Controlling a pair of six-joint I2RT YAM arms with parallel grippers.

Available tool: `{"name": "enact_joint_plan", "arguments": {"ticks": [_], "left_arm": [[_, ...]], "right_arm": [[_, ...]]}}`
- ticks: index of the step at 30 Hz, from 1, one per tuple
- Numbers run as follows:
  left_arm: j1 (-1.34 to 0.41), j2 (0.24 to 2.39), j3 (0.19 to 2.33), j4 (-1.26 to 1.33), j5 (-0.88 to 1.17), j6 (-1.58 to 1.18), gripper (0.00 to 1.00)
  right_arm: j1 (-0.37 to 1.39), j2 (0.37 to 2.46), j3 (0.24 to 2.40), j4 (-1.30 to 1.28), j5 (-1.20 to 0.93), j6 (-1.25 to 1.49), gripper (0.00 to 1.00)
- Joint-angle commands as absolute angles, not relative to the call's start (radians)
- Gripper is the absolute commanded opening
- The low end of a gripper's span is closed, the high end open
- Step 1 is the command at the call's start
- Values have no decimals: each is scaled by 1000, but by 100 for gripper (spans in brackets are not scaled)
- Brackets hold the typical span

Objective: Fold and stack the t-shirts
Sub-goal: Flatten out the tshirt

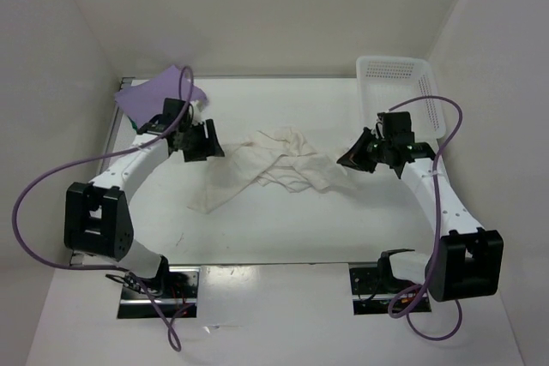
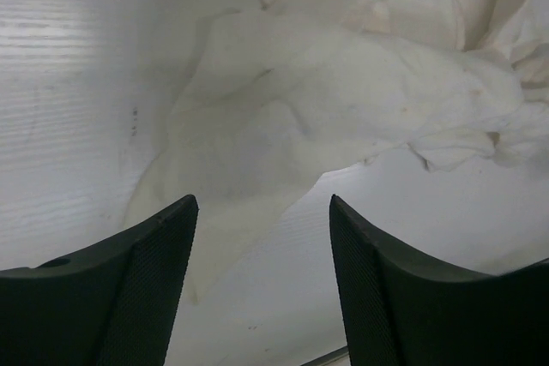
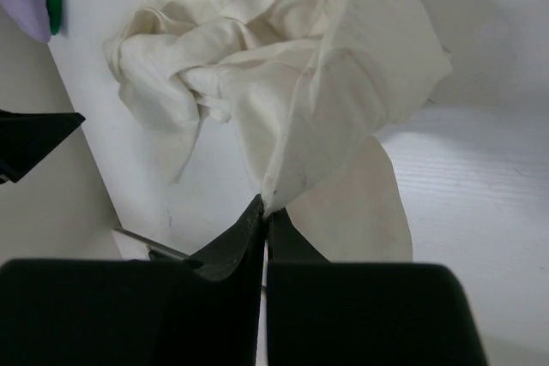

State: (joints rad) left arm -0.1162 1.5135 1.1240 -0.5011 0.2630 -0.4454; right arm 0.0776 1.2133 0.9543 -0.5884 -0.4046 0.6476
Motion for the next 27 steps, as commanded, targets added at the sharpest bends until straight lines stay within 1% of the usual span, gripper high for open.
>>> {"name": "enact_joint_plan", "arguments": {"ticks": [1, 4, 5, 8, 12, 13, 14, 17, 21, 23, 25, 27], "left_arm": [[-211, 1552, 1126, -439, 151, -416, 69], [-224, 1574, 1111, -391, 59, -437, 69], [-224, 1584, 1098, -358, -31, -437, 69], [-224, 1615, 1098, -333, -118, -437, 69], [-224, 1646, 1123, -333, -118, -396, 69], [-224, 1646, 1123, -333, -109, -379, 73], [-224, 1655, 1109, -322, -98, -368, 75], [-224, 1696, 1098, -311, -57, -347, 75], [-224, 1709, 1111, -311, -3, -347, 67], [-224, 1718, 1111, -301, 8, -338, 61], [-224, 1730, 1123, -290, 8, -337, 58], [-224, 1759, 1134, -290, 29, -337, 58]], "right_arm": [[71, 1213, 930, -543, -408, 641, 0], [71, 1213, 930, -534, -408, 641, 0], [71, 1213, 930, -534, -399, 641, 0], [71, 1223, 930, -534, -399, 641, 0], [71, 1223, 930, -534, -399, 641, 0], [71, 1223, 930, -534, -399, 641, 0], [71, 1232, 930, -534, -399, 641, 0], [71, 1232, 930, -534, -399, 641, 0], [71, 1241, 939, -525, -399, 632, 0], [71, 1241, 939, -525, -399, 632, 0], [71, 1241, 939, -525, -408, 632, 0], [71, 1241, 939, -525, -408, 632, 0]]}}
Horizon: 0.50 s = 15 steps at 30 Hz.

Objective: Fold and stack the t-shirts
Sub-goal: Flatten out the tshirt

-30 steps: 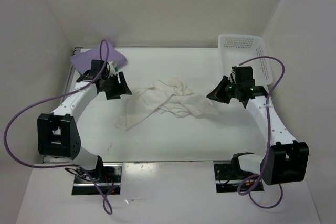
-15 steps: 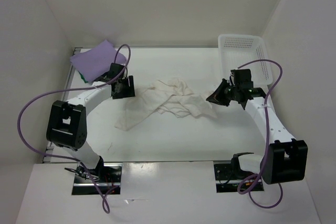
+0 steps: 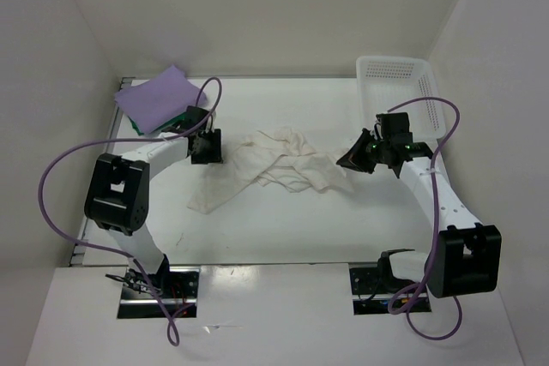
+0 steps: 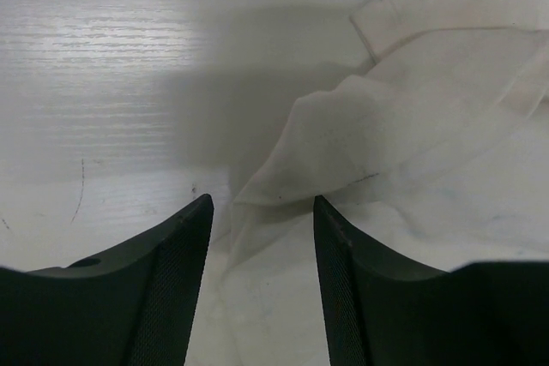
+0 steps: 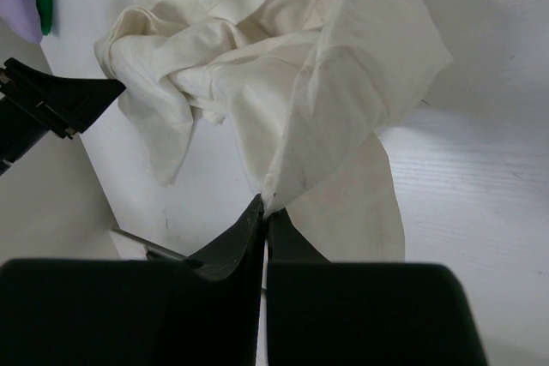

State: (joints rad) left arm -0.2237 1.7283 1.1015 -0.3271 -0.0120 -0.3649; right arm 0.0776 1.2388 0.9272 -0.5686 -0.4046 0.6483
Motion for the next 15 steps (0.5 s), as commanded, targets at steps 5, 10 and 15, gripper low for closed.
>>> {"name": "enact_joint_plan", "arguments": {"ticks": [5, 10, 15], "left_arm": [[-224, 1778, 1155, -274, 41, -337, 30], [-224, 1662, 1173, -324, 84, -376, 11], [-215, 1502, 1288, -474, 146, -397, 5]], "right_arm": [[71, 1241, 930, -525, -408, 632, 0], [71, 1241, 930, -525, -408, 632, 0], [71, 1227, 1003, -538, -408, 623, 0]]}}
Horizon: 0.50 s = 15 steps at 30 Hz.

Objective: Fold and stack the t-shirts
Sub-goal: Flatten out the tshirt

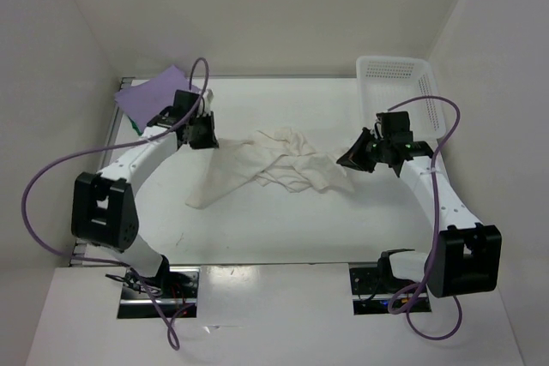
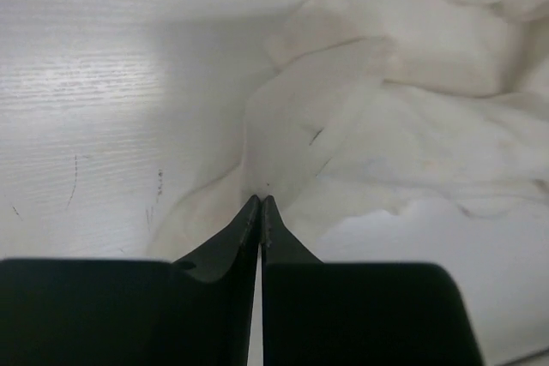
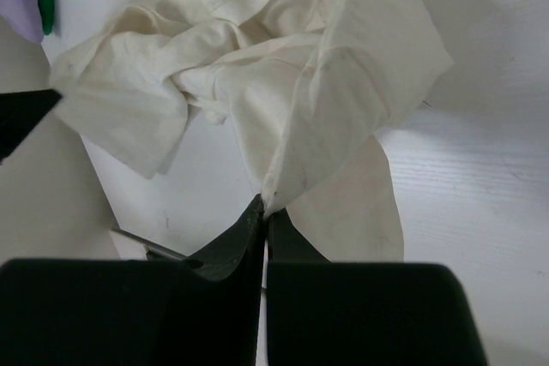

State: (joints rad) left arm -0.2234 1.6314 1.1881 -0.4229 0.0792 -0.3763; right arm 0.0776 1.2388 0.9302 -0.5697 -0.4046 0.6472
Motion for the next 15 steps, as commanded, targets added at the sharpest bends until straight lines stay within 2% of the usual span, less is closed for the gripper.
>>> {"name": "enact_joint_plan", "arguments": {"ticks": [1, 4, 9, 15], "left_arm": [[-203, 1479, 1328, -500, 200, -414, 5], [-144, 1393, 1387, -529, 287, -474, 4], [-88, 1316, 1616, -590, 363, -509, 0], [-78, 1379, 1934, -611, 319, -529, 0]], "right_arm": [[71, 1227, 1032, -566, -408, 623, 0], [71, 1174, 1190, -601, -408, 614, 0], [80, 1134, 1547, -663, -451, 614, 0], [147, 1181, 1974, -686, -505, 623, 0]]}}
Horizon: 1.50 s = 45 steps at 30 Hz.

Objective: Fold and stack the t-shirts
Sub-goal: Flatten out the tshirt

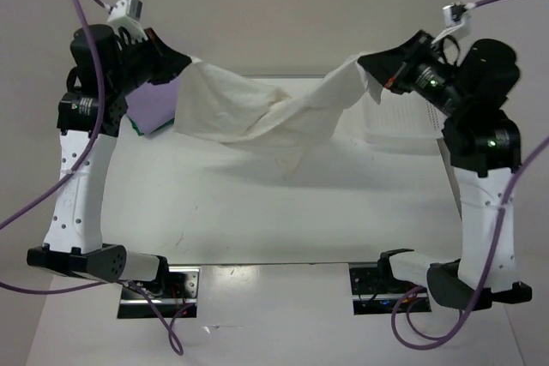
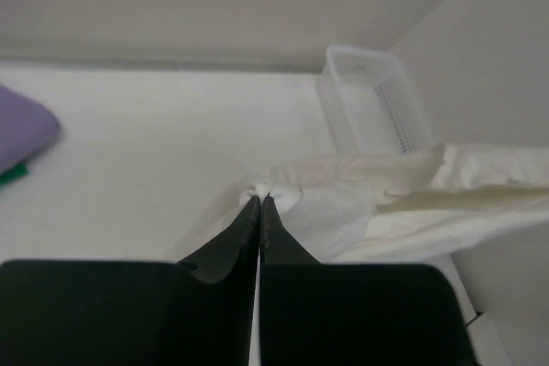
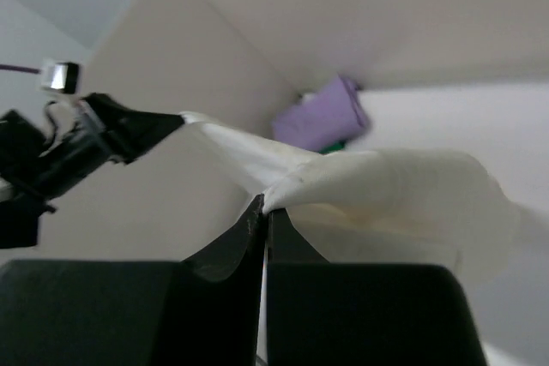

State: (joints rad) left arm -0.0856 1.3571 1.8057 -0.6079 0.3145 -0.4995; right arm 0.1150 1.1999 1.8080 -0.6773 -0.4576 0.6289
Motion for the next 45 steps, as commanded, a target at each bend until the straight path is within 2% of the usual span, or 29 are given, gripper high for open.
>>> {"name": "enact_joint_plan", "arguments": {"ticks": [1, 4, 8, 10, 12, 18, 23, 28, 31, 34, 37, 38, 40, 41, 45], "left_arm": [[-78, 1393, 1972, -620, 310, -529, 0], [-78, 1411, 2089, -633, 249, -520, 0], [-78, 1422, 2118, -634, 196, -499, 0], [-78, 1434, 2097, -634, 196, -499, 2], [-78, 1443, 2039, -609, 216, -499, 2], [32, 1538, 1821, -450, 391, -587, 2], [66, 1729, 1957, -440, 432, -643, 2], [87, 1789, 2127, -385, 466, -727, 2], [118, 1789, 2155, -374, 475, -750, 2], [159, 1779, 2164, -351, 495, -759, 2], [172, 1789, 2123, -341, 505, -769, 2], [172, 1799, 2112, -341, 505, -769, 2], [172, 1799, 2062, -341, 505, -756, 2], [172, 1799, 2045, -341, 505, -744, 2], [172, 1809, 1930, -341, 505, -721, 2]], "right_arm": [[156, 1195, 2023, -686, -483, 623, 0], [189, 1238, 2196, -712, -434, 623, 0], [189, 1328, 2327, -723, -353, 614, 0], [189, 1356, 2318, -678, -353, 624, 0], [189, 1391, 2205, -534, -344, 652, 0], [153, 1684, 2295, -496, -459, 710, 0], [112, 1989, 2700, -532, -551, 796, 0], [100, 1991, 2795, -431, -598, 911, 0], [65, 1930, 2815, -420, -609, 920, 0], [55, 1859, 2763, -462, -609, 917, 0], [55, 1748, 2541, -506, -597, 873, 0], [55, 1709, 2346, -506, -597, 873, 0], [55, 1573, 2123, -448, -586, 861, 0], [55, 1528, 1915, -433, -572, 847, 0], [55, 1362, 1498, -465, -502, 779, 0]]}}
